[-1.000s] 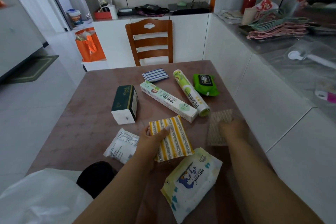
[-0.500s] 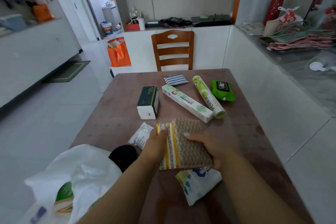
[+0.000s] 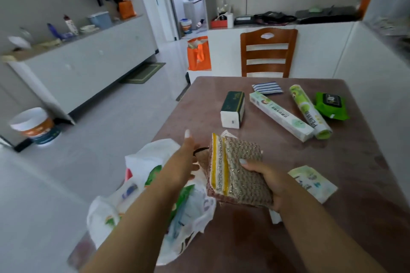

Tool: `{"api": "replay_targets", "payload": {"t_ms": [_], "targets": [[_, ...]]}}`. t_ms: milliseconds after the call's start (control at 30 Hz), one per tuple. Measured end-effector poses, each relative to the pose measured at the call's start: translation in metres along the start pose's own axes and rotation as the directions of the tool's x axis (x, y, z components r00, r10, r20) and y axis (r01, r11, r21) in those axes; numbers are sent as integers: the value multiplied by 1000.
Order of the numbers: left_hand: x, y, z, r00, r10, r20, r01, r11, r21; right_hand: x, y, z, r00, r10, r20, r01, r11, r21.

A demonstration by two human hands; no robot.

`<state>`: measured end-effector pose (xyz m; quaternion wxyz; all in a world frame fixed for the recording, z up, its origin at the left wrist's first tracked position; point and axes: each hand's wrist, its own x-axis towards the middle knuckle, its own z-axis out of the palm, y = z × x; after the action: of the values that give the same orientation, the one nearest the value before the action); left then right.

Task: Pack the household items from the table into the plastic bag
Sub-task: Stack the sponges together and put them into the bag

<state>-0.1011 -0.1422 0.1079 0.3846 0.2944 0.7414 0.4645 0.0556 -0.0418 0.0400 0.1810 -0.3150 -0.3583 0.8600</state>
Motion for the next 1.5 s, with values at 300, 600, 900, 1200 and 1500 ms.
{"api": "replay_targets", "payload": {"t_ms": [300, 600, 900, 1200, 1500], "targets": [[-52, -33, -116, 995, 99, -5, -71, 745, 664, 17, 40, 84, 982, 171, 81, -163, 982, -100], [-66, -65, -160, 986, 34, -165, 120, 544, 831, 41, 66, 128, 968, 243, 58, -220, 940, -263], [-65, -62, -156, 971, -229, -66, 236, 887, 397, 76, 39, 126, 945, -221, -242, 141, 941, -308], [-70, -44, -167, 955, -7, -297, 112, 934, 338, 62, 62, 149, 920, 372, -125, -357, 662, -659], [-69, -34, -158, 973, 43, -226, 58, 905, 421, 58, 24, 134, 945, -169, -278, -196, 387, -901]]}}
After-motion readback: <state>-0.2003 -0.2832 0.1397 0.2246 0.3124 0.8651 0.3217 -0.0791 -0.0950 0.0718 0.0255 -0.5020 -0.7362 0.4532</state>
